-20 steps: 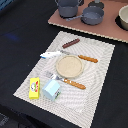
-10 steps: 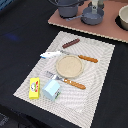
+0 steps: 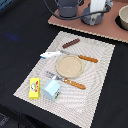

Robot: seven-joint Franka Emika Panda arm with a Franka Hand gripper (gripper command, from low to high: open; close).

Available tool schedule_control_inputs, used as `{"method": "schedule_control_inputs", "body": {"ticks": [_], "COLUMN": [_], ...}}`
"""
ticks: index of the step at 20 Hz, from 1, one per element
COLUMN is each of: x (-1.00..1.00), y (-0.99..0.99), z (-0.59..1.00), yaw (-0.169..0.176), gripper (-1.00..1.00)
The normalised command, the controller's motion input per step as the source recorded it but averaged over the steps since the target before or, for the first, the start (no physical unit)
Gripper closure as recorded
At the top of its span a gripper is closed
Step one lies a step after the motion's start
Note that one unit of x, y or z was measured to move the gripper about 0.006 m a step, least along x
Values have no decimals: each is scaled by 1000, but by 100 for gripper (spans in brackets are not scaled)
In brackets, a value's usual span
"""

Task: Interact with the objects in diverse but meaningful ways.

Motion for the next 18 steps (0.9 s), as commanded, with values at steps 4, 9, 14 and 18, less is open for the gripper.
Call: {"method": "schedule_control_inputs", "body": {"ticks": [4, 9, 14, 18], "x": [-594, -678, -661, -645], "y": [-241, -90, -51, -50], "z": [-621, -671, -653, -589], "yaw": [96, 79, 78, 79], "gripper": [-100, -100, -100, -100]}}
